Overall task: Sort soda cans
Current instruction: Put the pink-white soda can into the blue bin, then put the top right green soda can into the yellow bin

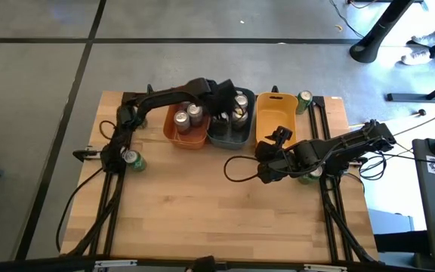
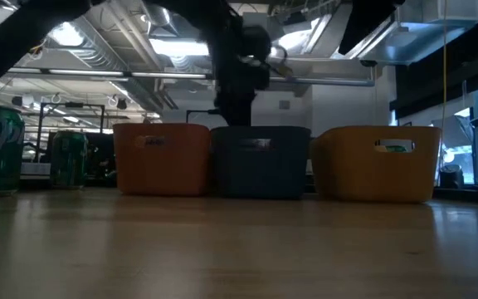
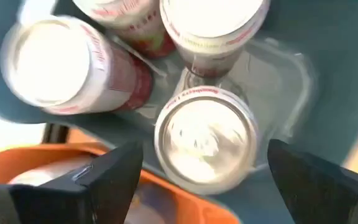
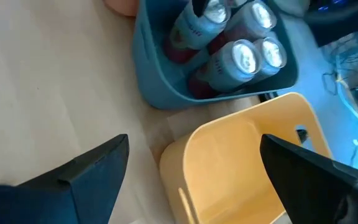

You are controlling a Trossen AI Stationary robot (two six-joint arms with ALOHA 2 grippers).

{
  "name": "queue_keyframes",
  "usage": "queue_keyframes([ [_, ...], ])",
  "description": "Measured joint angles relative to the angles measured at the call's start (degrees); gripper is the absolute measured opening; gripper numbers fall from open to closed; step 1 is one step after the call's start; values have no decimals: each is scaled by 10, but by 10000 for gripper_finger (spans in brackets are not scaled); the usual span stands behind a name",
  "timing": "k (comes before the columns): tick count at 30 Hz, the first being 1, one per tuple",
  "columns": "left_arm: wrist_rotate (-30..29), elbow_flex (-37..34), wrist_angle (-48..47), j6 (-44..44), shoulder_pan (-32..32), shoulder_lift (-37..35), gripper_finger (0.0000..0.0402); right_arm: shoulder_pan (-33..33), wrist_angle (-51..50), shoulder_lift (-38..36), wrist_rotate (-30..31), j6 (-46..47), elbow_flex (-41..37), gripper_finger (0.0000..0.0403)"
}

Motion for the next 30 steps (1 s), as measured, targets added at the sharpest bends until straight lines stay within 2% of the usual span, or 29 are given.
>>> queue_keyframes([
  [5, 0, -6, -22, 0, -3, -59, 331, -12, 5, -11, 42, 5, 0, 360],
  [8, 2, -33, -19, -5, -3, -101, 331, -53, -8, -26, 35, 27, 0, 360],
  [13, 2, -128, 9, -7, 6, -179, 331, -164, -40, -45, 23, 31, 0, 360],
  [18, 2, -262, 117, -7, 22, -262, 331, -304, -41, -48, 0, -14, 0, 360],
  [21, 2, -331, 179, -7, 30, -298, 331, -382, -25, -44, 19, -65, 0, 360],
  [23, 3, -364, 207, -8, 34, -313, 331, -428, -7, -43, 32, -99, 0, 360],
  [27, 4, -414, 241, -8, 41, -331, 331, -507, 40, -43, 21, -165, 0, 360],
  [30, 4, -443, 279, -9, 49, -334, 331, -565, 68, -43, -19, -174, 0, 360],
])
